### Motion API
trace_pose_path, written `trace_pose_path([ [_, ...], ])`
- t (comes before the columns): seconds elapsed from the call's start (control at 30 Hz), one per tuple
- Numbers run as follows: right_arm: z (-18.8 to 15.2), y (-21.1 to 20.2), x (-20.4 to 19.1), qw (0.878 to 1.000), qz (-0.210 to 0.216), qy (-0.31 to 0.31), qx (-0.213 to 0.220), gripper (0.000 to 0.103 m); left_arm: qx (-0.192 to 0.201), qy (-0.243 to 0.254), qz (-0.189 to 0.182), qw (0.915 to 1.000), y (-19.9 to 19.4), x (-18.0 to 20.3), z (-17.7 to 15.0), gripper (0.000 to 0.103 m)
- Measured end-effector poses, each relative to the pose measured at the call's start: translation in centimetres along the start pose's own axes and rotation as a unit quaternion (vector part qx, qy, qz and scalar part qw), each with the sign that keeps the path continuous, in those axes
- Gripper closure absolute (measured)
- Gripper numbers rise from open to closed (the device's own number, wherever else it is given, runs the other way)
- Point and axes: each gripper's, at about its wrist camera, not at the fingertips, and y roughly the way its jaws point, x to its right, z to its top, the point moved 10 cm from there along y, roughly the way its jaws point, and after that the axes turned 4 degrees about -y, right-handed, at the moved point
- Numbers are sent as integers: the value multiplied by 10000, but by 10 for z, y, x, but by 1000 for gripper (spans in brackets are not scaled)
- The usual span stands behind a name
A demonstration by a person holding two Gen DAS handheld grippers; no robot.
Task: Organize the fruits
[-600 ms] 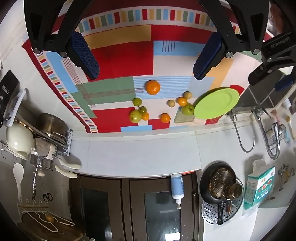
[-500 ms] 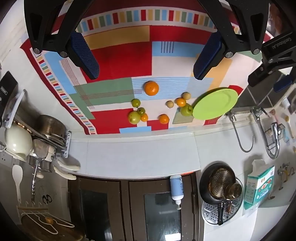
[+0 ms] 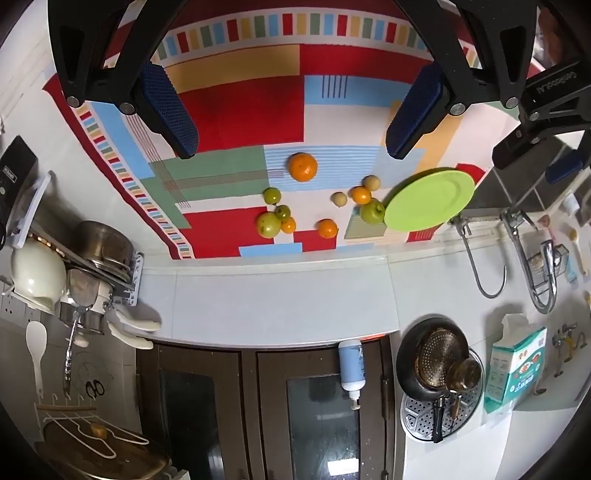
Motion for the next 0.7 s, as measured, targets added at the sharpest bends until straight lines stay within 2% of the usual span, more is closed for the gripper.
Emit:
trace_pose_path([
  [0.7, 4, 0, -4, 10000, -1, -55, 24, 1, 44, -14, -55, 10000, 0, -1, 3, 0],
])
